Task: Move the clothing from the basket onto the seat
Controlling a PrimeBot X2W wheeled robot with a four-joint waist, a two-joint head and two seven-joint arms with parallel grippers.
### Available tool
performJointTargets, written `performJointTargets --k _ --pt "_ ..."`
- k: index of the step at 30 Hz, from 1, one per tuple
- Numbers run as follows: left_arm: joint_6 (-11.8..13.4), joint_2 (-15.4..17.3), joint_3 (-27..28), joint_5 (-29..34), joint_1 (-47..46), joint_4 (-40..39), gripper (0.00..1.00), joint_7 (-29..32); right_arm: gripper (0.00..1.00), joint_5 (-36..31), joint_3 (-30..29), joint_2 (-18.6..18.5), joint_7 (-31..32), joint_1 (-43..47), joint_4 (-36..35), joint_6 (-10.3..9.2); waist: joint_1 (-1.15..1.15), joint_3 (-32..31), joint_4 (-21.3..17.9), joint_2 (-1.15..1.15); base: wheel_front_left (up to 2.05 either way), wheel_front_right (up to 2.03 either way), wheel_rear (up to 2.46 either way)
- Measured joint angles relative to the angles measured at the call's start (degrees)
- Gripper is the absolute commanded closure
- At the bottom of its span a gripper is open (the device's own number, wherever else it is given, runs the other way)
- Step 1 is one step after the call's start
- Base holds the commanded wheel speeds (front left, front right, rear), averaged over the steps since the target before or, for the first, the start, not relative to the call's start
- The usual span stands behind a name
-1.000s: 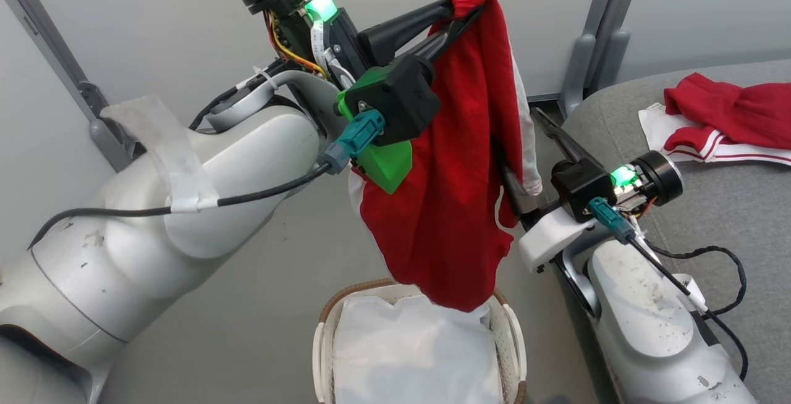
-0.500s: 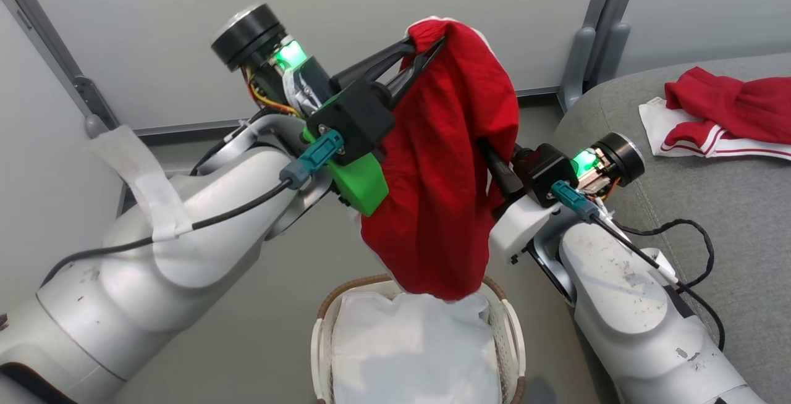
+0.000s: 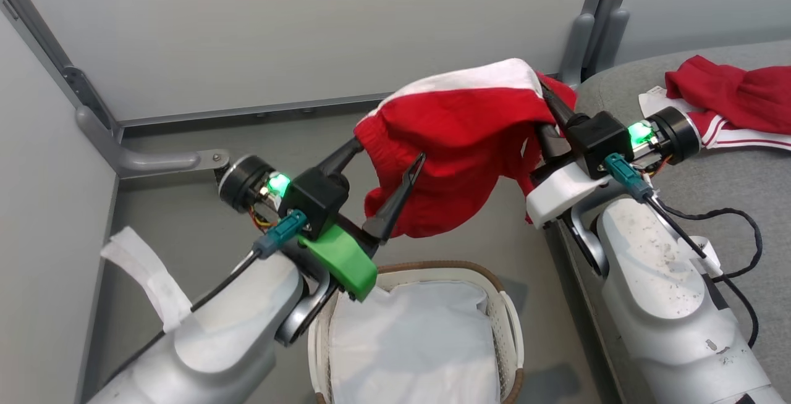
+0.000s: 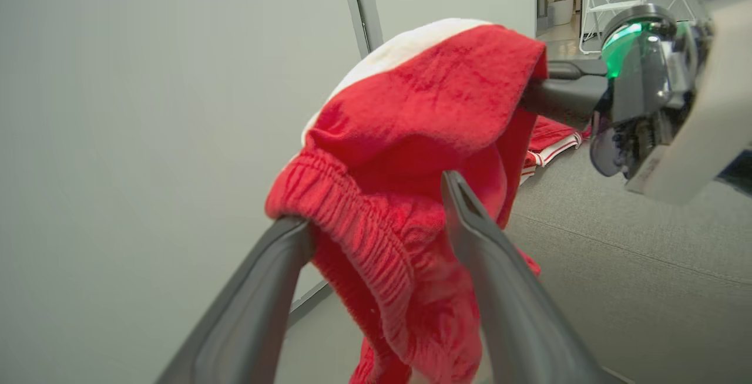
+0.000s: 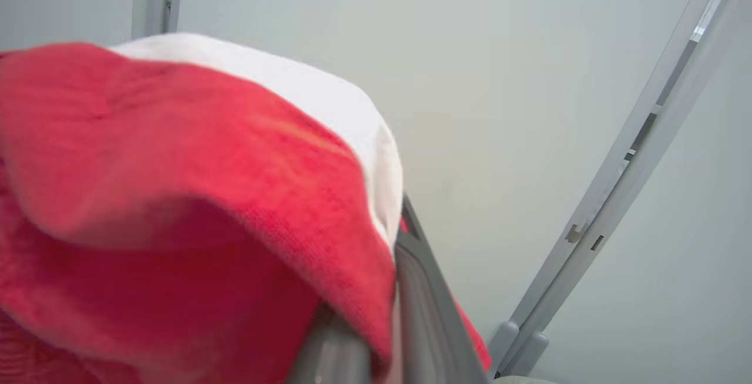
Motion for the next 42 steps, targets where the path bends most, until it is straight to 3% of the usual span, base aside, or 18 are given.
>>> performJointTargets --k 6,17,30,42 --pt "-0.1 -1.8 4.7 0.5 7.6 -0.7 0.0 -0.2 1.0 -1.3 -3.2 0.0 0.0 0.3 -1.1 0.0 0.0 0.7 -0.6 0.0 0.0 0.0 0.0" --pt "-3.5 -5.2 13.4 3.3 17.5 1.2 0.0 -0.3 1.0 -3.3 -7.6 0.0 0.0 2.0 -2.7 0.0 0.0 2.2 -2.8 0.0 0.0 0.0 0.0" --pt "-6.6 -7.8 17.8 9.3 22.0 4.9 0.0 -0.3 1.0 -3.2 -10.1 0.0 0.0 5.6 -4.6 0.0 0.0 3.5 -7.1 0.0 0.0 0.0 0.0" --pt "-7.6 -8.1 19.7 13.2 21.6 5.2 0.0 -0.3 1.0 -1.0 -10.9 0.0 0.0 5.9 -8.1 0.0 0.0 6.6 -16.9 0.0 0.0 0.0 0.0"
